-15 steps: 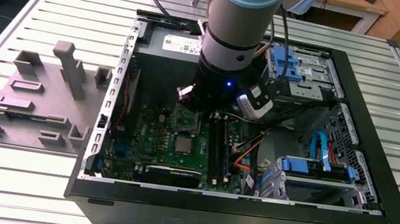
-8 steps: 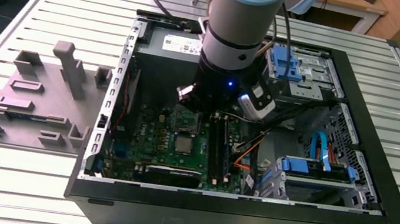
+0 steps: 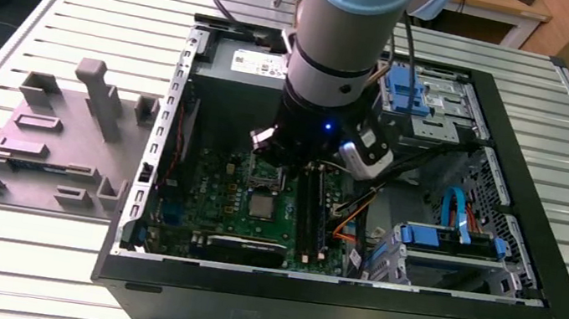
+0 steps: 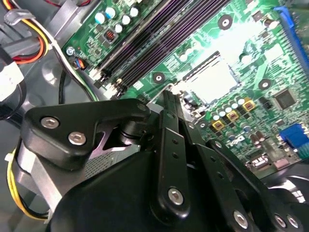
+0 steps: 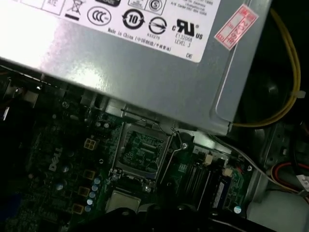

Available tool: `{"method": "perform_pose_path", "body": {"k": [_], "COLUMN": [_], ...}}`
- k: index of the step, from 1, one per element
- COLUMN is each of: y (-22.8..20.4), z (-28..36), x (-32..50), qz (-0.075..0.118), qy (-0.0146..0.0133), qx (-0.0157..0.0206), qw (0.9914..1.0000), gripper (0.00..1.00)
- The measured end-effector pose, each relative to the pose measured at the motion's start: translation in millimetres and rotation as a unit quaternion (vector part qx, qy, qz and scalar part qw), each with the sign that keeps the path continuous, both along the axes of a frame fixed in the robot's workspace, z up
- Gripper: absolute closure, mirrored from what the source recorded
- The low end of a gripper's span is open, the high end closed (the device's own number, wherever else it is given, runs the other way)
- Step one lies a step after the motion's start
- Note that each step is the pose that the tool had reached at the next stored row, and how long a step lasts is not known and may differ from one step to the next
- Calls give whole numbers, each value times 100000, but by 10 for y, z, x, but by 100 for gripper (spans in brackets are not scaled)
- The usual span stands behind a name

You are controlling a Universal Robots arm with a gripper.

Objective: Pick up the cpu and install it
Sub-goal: 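Close the cpu cover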

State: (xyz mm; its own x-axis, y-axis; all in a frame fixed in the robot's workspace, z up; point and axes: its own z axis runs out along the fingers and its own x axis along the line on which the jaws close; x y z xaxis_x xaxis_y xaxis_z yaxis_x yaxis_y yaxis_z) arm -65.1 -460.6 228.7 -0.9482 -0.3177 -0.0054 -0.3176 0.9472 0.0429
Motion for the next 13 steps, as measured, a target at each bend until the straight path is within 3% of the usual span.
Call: {"method": "perform_pose_path", "body": {"k": [4,13], "y": [-16,-16], "z": [0,-31], "x": [5,71], "qz": [330,4296], "qy": [-4,-2], "qx": [34,48], "qw": [99999,99908], "gripper": [89,89]}}
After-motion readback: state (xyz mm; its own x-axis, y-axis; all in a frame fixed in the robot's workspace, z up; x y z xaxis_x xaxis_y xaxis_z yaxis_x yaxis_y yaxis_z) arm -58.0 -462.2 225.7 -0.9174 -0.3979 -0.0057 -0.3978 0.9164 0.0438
